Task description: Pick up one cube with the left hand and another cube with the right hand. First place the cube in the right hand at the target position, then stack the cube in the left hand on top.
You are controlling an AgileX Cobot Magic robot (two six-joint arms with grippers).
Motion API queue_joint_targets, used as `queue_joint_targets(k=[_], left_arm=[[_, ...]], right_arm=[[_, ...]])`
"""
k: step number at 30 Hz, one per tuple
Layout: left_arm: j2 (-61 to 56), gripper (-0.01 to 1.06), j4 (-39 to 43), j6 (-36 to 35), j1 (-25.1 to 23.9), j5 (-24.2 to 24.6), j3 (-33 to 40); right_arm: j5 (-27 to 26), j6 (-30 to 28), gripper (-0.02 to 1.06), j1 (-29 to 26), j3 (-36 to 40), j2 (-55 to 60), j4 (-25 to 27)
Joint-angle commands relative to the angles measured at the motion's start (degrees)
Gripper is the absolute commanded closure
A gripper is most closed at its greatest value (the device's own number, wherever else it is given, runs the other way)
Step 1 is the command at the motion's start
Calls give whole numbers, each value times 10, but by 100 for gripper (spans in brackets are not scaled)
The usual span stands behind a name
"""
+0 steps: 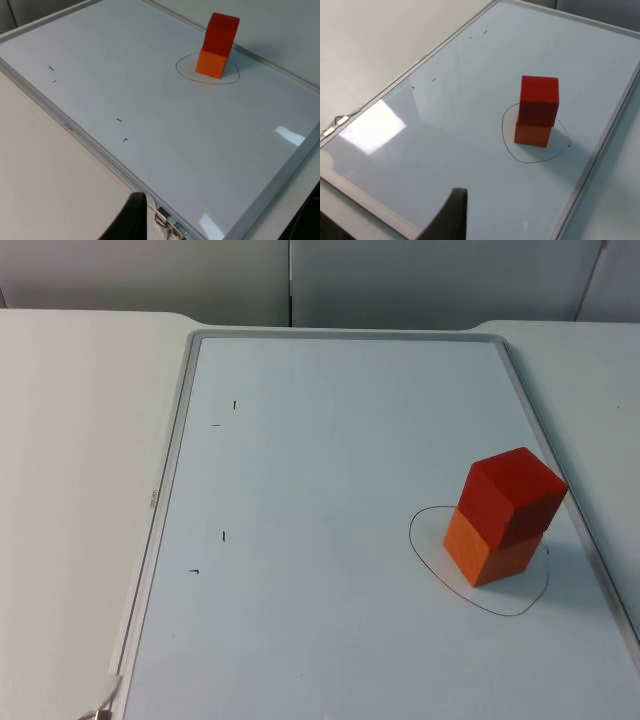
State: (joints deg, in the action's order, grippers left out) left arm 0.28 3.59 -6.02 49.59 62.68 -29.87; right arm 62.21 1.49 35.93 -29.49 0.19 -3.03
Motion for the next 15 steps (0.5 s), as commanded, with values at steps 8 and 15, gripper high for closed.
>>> queue_joint_targets(k=[8, 15], left_arm=[[-3, 0, -2, 20, 1, -7, 4], [-3, 0, -5, 45, 1, -8, 4]], right_arm=[[-3, -4, 0, 1, 4, -2, 4], [-3, -4, 0, 1, 4, -2, 4]])
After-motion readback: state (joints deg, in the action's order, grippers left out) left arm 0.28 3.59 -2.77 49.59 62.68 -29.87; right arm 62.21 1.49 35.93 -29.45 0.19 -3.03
